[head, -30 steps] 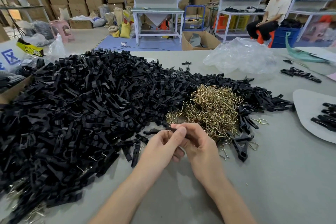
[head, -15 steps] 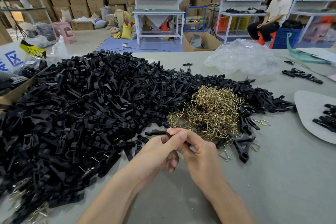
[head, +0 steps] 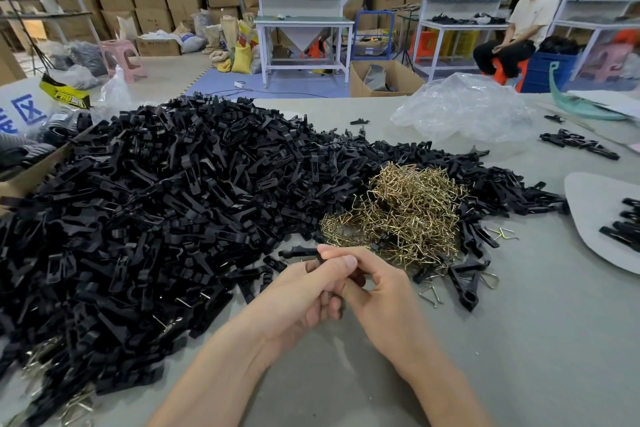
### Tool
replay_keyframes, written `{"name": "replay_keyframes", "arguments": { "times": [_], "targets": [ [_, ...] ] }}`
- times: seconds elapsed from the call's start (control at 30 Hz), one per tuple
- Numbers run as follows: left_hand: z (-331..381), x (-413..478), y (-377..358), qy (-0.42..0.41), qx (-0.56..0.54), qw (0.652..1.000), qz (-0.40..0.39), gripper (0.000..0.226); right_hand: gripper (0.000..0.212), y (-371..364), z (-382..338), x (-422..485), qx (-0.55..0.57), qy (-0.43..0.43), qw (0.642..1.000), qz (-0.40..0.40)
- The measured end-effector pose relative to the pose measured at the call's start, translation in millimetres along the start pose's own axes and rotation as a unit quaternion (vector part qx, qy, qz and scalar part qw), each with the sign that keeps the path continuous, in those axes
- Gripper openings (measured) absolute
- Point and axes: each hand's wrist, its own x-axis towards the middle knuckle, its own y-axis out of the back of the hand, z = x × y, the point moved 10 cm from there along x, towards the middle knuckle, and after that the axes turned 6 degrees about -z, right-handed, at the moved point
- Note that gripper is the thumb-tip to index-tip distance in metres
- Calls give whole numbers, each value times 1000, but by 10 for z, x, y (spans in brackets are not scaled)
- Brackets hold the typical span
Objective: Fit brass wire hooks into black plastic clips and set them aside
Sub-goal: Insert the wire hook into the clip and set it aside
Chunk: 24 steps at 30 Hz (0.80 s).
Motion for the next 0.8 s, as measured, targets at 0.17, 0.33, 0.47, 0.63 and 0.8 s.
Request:
{"name": "replay_keyframes", "arguments": {
  "times": [0.17,0.33,0.47,0.63,0.8],
  "targets": [
    [37,-25,-32,0,5,1000,-5,21,38,-15,-18,-2,44,-7,999,-10],
    [45,-25,-48,-1,15,1000,-7,24,31,-29,-34,0,68,-19,997,-16],
    [26,-7,-21,1,-19,999,32,21,34,-36,59,-9,74,-45,996,-21],
    [0,-1,-13,7,-35,999,34,26,34,-53,138,-1,60,-68,995,-28],
    [0,37,5,-19,-23,999,32,58,28,18,140,22,75,-62,995,4]
  ]
}}
